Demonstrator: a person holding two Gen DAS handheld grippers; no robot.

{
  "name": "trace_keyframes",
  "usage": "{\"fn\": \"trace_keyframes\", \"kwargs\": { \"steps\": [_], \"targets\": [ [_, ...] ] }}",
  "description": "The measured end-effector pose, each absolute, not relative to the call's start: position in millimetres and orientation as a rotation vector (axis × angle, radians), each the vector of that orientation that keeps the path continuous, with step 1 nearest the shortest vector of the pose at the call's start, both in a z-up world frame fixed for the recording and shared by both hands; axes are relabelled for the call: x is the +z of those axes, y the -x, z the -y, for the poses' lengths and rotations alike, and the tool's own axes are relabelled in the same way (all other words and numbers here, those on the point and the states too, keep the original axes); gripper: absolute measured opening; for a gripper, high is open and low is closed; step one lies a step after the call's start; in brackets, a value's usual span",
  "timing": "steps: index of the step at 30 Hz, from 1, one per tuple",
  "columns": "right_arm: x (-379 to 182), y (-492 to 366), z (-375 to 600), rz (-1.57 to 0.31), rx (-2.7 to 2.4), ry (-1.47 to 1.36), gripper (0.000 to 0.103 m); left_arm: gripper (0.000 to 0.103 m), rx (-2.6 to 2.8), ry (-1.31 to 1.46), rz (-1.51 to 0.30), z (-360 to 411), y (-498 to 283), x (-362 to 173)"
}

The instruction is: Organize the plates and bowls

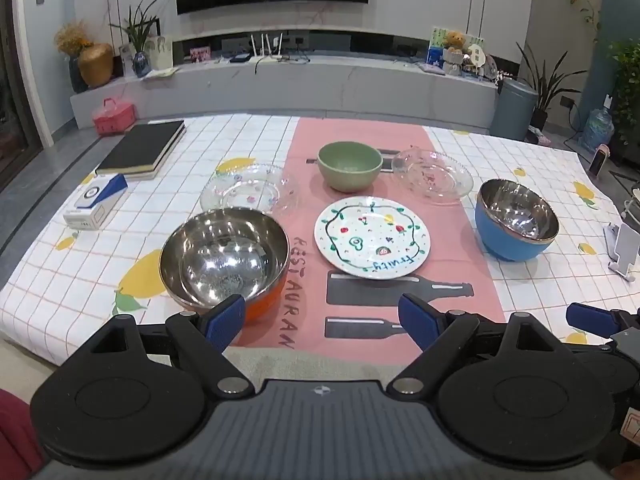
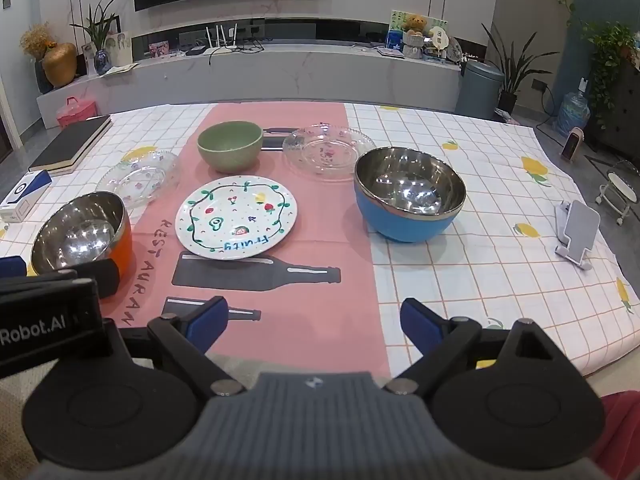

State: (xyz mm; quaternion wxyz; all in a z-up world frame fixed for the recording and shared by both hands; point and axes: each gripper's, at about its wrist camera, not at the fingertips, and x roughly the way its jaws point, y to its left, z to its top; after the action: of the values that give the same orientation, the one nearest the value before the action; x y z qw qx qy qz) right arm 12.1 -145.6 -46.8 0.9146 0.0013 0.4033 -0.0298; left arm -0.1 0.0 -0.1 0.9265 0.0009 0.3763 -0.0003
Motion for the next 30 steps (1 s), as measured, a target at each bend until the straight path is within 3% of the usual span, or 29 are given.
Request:
{"fn": "trace_keyframes", "kwargs": {
  "steps": [30],
  "targets": [
    [-48.3,-12.6,144.6,-0.829,-0.066,0.006,0.091,0.101,-0.007,0.020,-0.792,-1.4,-1.4,1.4]
  ]
}}
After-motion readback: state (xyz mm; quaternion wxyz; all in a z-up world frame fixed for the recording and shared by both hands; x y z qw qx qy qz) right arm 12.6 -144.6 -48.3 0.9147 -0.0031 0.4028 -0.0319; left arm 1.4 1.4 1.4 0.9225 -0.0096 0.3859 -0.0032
